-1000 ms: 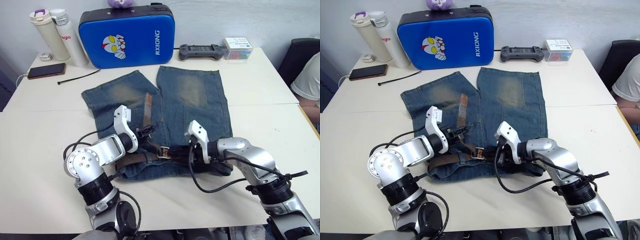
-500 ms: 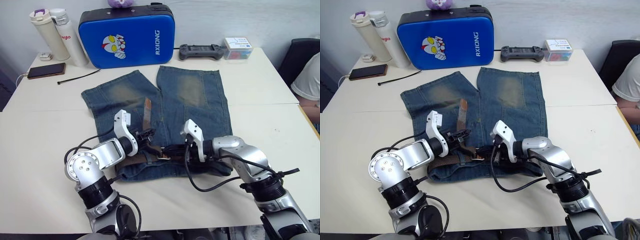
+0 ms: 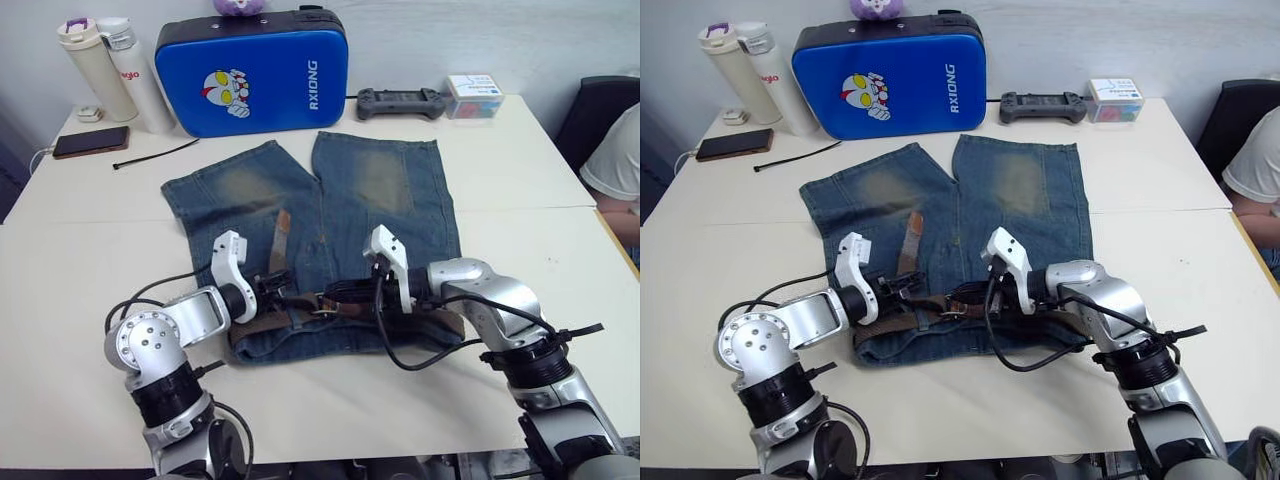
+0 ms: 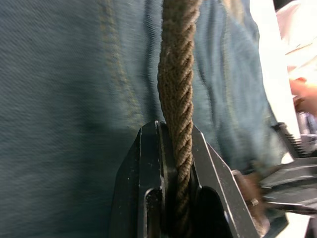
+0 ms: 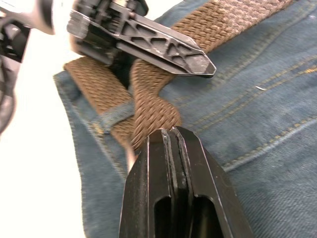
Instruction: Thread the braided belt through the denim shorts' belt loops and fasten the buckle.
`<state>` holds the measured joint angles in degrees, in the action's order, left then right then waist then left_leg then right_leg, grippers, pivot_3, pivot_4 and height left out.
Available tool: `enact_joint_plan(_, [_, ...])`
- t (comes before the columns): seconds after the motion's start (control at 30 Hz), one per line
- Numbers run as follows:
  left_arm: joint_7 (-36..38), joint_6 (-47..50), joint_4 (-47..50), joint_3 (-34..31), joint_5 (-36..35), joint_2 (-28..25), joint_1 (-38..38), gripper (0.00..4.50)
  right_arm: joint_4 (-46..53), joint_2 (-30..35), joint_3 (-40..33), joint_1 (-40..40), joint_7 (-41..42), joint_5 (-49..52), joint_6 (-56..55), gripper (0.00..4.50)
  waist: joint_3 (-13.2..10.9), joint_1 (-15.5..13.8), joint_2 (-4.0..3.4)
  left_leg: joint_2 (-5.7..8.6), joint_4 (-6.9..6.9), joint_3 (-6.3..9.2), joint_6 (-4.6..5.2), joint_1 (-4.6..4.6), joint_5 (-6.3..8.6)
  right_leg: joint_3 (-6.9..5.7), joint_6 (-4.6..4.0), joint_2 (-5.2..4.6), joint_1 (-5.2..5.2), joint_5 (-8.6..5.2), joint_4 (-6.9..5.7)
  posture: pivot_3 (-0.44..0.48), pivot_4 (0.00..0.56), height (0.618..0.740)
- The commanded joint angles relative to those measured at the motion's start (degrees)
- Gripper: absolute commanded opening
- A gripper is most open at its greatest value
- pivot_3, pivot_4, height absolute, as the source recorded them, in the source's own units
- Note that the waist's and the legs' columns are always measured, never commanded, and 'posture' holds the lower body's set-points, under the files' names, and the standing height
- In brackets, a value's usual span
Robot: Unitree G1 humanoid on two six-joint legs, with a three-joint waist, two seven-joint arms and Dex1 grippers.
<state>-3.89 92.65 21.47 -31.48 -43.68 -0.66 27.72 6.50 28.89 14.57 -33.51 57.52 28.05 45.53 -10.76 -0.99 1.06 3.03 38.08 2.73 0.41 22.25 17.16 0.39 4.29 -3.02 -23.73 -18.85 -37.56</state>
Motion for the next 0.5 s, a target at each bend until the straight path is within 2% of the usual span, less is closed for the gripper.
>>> enact_joint_plan(0.03, [3.1,-1.99,0.36,3.49,1.31,-3.76,-1.92,0.0,0.8,1.02,0.28,-1.58,3.7,1.92,1.79,0.04,0.0,0.23,0.0,-0.01,-0.01,0.0,0.0,0.0,0.0,0.0,0.0,0.0,0.0,0.0,0.01,0.0,0.15,0.74])
enact_joint_plan(0.5, [5.77,-4.05,1.64,8.16,3.29,-3.6,-3.92,0.0,-8.8,-3.94,0.78,-4.14,6.0,0.57,-0.34,0.04,0.0,0.76,0.0,-0.01,-0.02,0.01,0.0,0.01,0.01,0.0,0.0,-0.01,0.0,0.0,0.03,0.0,0.15,0.74])
